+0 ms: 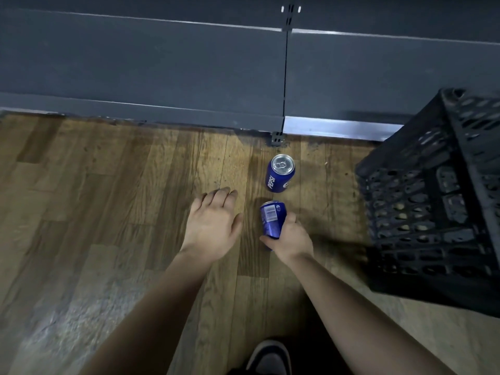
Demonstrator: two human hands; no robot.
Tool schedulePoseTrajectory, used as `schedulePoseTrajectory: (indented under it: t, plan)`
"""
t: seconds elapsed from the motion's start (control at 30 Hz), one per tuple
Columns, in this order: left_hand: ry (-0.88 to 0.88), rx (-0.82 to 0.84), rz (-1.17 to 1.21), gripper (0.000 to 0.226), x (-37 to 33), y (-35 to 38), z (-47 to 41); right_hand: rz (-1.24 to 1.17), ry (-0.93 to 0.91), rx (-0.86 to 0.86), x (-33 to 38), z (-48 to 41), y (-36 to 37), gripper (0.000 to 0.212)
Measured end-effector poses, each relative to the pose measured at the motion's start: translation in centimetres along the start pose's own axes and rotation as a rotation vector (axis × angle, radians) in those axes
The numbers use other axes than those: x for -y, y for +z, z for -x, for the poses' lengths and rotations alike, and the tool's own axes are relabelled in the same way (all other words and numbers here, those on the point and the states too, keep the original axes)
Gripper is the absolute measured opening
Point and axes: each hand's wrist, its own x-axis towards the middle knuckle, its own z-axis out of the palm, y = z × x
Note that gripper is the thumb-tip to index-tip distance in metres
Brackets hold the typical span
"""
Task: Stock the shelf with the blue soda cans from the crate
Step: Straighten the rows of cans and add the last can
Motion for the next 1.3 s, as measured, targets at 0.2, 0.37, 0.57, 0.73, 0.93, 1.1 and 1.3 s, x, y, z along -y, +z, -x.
schedulePoseTrajectory:
  t: [0.2, 0.37, 0.57, 0.73, 0.93, 1.1, 1.3]
  plan:
    - [0.015, 0.005, -0.001, 0.056, -0.1, 0.3, 0.4, -0.033, 0.044, 0.012, -0.4, -0.2, -0.1, 0.069]
    - [0.011, 0.024, -0.014, 0.058, -0.7, -2.6, 0.6, -0.079, 0.076, -0.041, 0.1, 1.2, -3.5, 0.061]
    - [0.029, 0.02, -0.007, 0.056, -4.0, -13.0, 1.7, -0.132, 0.09, -0.088, 4.4, 6.7, -13.7, 0.061]
    - [0.078, -0.029, -0.01, 0.053, -7.9, -26.3, 2.6, -0.168, 0.068, -0.134, 10.2, 13.1, -26.0, 0.061]
    - [0.156, -0.101, 0.008, 0.052, -12.0, -45.3, 2.2, -0.268, 0.016, -0.262, 18.2, 21.1, -43.0, 0.062]
    - [0.236, -0.152, 0.0, 0.054, -15.0, -58.1, 2.8, -0.318, -0.032, -0.366, 23.1, 27.4, -55.6, 0.063]
    - [0.325, -0.29, 0.003, 0.056, -19.1, -70.2, 1.1, -0.318, -0.06, -0.51, 27.1, 32.6, -67.5, 0.065]
